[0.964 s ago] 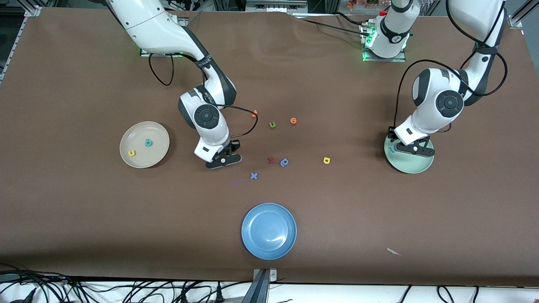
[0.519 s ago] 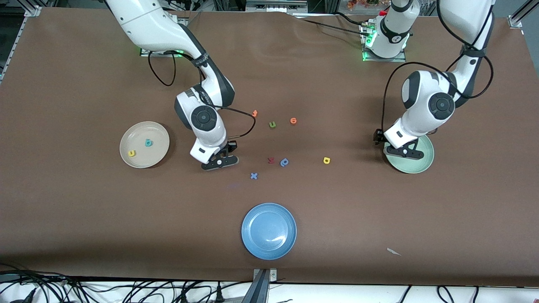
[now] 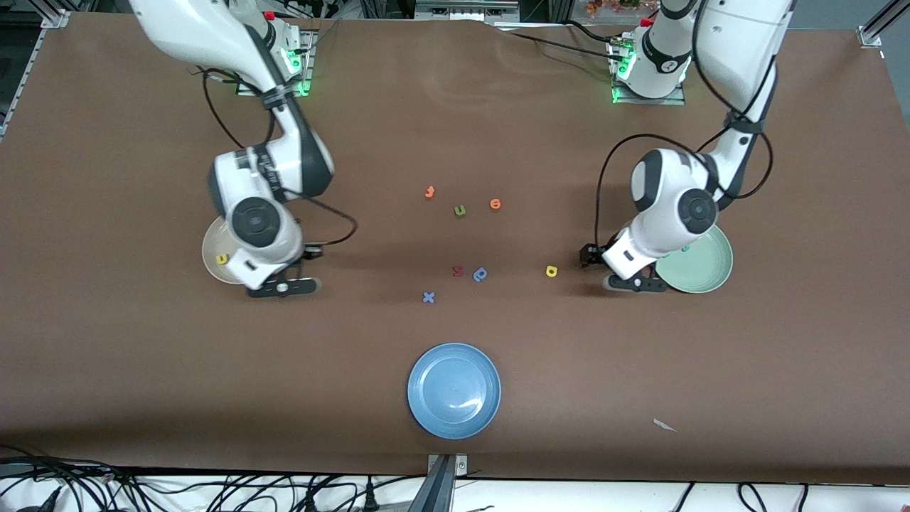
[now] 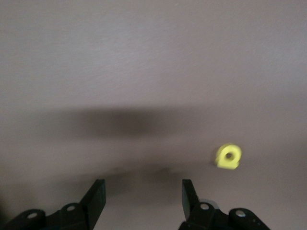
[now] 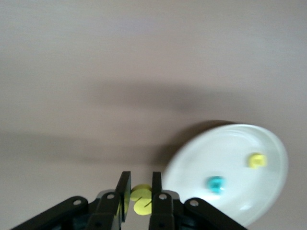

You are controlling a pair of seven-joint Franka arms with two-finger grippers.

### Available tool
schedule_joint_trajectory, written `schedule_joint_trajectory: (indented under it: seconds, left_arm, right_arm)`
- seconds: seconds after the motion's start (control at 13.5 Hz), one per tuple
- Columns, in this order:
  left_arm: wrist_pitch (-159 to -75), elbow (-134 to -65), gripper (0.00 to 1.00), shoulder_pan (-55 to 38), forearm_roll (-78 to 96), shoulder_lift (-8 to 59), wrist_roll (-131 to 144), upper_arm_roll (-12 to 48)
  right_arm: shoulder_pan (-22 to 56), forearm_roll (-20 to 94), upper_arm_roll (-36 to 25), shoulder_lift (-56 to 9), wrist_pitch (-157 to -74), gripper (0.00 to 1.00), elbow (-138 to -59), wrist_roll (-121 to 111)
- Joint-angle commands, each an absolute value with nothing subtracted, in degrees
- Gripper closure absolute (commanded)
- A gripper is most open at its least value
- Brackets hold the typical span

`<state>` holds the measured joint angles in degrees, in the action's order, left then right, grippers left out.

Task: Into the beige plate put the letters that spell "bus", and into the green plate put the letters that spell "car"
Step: 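Place the yellow z on the white plate while the left gripper reaches the yellow o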

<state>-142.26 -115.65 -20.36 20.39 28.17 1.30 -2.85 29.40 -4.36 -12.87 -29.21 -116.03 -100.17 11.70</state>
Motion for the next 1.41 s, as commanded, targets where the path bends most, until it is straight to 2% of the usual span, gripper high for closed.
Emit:
schedule_joint_trajectory:
  seconds: [0.0,0.3,0.59,0.67,0.82,0.96,1.04,1.19,1.34]
  left_arm:
    - [-142.1,-109.4,0.27,-22.7,22.6,32.8,6.6,-3.3]
    - [-142.3,-107.5,0.27,-24.7,23.7,35.3,11.2,-2.8]
    - [-146.8,-107.5,0.27,-27.3,26.3,38.2,14.1,-2.0]
    - [-146.8,-107.5,0.27,-27.6,26.3,38.1,14.4,-2.0]
    - [-146.8,-107.6,0.26,-27.8,26.0,38.1,14.6,-2.0]
    - [-146.8,-107.7,0.29,-27.8,25.5,38.1,14.5,-2.0]
    - [-146.8,-107.8,0.35,-27.8,25.4,38.1,14.4,-2.0]
    - [-146.7,-107.8,0.49,-27.8,25.4,38.0,13.8,-2.1]
    - [-146.5,-108.1,0.49,-27.7,22.0,37.9,13.8,-2.1]
  right_arm:
    - [29.6,-4.0,-17.3,-26.3,-115.9,0.88,-106.1,5.8]
    - [28.7,-3.7,-23.7,-25.5,-118.5,0.88,-112.8,-4.3]
    - [25.7,-1.1,-23.8,-25.9,-128.6,0.85,-119.5,-9.0]
    - [25.7,-1.1,-23.8,-25.9,-128.6,0.77,-119.5,-9.0]
    - [25.7,-0.9,-23.8,-25.3,-128.3,0.01,-118.8,-9.0]
    - [25.7,-0.9,-23.7,-23.0,-125.4,0.01,-115.6,-9.0]
    - [25.7,-0.9,-23.7,-22.0,-121.2,0.01,-112.4,-8.9]
    - [25.7,1.8,-23.8,-21.3,-108.8,0.01,-101.5,-8.9]
    - [25.7,4.6,-23.8,-21.4,-99.0,0.01,-91.5,-7.9]
